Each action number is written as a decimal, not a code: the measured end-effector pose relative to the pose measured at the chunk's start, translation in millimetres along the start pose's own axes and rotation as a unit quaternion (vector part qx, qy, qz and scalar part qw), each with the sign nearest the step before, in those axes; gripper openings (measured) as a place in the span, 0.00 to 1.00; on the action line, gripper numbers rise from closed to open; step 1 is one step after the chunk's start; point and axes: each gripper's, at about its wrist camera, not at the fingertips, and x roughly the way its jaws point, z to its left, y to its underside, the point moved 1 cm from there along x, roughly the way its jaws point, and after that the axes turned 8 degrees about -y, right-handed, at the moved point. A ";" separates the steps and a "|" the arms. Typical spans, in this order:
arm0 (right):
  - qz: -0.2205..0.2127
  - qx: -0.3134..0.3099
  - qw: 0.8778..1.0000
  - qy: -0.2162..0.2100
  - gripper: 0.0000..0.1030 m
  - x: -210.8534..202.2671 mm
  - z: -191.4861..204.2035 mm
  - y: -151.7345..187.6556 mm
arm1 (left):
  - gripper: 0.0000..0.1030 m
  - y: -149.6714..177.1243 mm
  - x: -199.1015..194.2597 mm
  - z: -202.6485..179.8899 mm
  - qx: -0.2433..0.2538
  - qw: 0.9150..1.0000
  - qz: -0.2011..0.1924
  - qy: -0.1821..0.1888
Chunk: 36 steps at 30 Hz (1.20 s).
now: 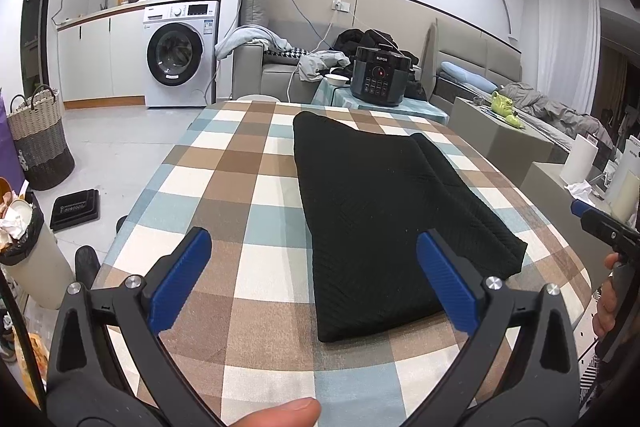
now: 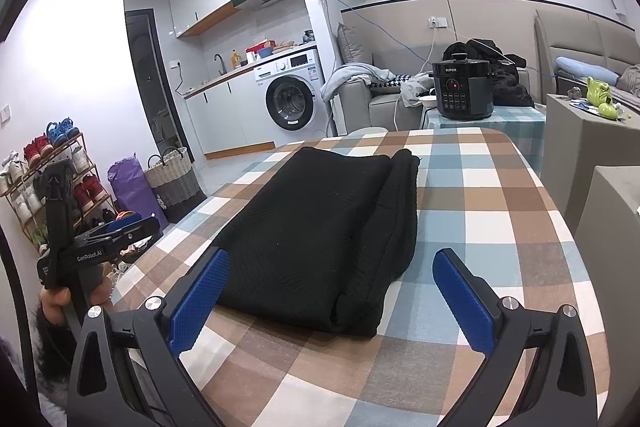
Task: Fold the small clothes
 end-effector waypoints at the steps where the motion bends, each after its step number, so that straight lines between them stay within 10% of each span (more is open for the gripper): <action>1: 0.000 0.002 1.000 -0.001 1.00 0.0 -0.3 0.0 | 0.99 0.1 -0.1 -0.1 0.000 1.000 0.000 0.000; 36: -0.004 0.008 1.000 -0.001 1.00 -2.9 -8.7 1.1 | 0.99 1.2 0.3 0.2 0.000 1.000 0.002 0.000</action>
